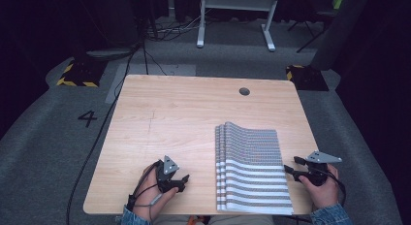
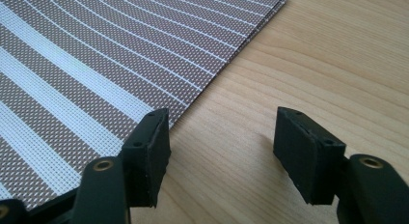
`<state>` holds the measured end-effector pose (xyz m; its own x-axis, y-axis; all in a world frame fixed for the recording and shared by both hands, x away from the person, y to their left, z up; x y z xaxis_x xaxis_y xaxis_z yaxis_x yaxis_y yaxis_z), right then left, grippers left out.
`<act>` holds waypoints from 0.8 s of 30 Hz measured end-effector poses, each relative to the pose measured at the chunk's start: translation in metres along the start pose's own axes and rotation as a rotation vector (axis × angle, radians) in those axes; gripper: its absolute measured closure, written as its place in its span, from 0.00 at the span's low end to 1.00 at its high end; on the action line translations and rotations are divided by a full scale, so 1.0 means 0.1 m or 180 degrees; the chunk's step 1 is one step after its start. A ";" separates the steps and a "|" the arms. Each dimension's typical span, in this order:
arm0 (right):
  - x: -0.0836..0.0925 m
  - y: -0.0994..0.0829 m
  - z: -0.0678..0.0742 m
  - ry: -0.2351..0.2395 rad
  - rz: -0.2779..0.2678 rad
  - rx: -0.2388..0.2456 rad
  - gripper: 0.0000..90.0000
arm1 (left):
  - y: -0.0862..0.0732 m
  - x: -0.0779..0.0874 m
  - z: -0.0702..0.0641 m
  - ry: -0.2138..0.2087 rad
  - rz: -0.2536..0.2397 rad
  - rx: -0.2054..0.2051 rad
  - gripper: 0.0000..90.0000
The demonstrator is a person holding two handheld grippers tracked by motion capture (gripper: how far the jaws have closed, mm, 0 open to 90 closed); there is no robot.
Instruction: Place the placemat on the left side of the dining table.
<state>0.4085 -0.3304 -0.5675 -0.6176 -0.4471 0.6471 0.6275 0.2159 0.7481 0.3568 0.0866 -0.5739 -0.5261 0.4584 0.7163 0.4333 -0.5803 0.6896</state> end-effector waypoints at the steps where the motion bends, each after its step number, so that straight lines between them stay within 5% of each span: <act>1: 0.00 0.00 0.00 0.0000 0.0001 -0.0002 0.43 | 0.00 0.00 0.00 0.0000 0.0000 0.0000 0.29; 5: 0.00 0.00 0.00 0.0000 0.0000 -0.0001 0.42 | 0.01 0.08 -0.02 -0.0150 0.0068 0.0121 0.35; 14: 0.00 0.00 0.01 0.0006 -0.0001 0.0000 0.42 | 0.34 0.33 -0.07 -0.0199 -0.0194 -0.0005 0.35; 24: 0.00 -0.01 0.04 0.0034 0.0009 0.0037 0.42 | 0.68 0.33 -0.25 -0.0363 -0.0388 -0.0113 0.37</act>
<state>0.4058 -0.3275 -0.5675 -0.6108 -0.4556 0.6476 0.6236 0.2271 0.7480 0.3508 0.0450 -0.5059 -0.4859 0.5991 0.6364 0.3440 -0.5382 0.7694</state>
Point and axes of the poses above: each handheld gripper's, and its own axes: x roughly backward along the jaws, y roughly out of its top, z roughly to its left, the point moved 10 cm from there along -x, roughly forward along the jaws, and after that the axes turned 12 degrees about -x, right-handed, at the moved point
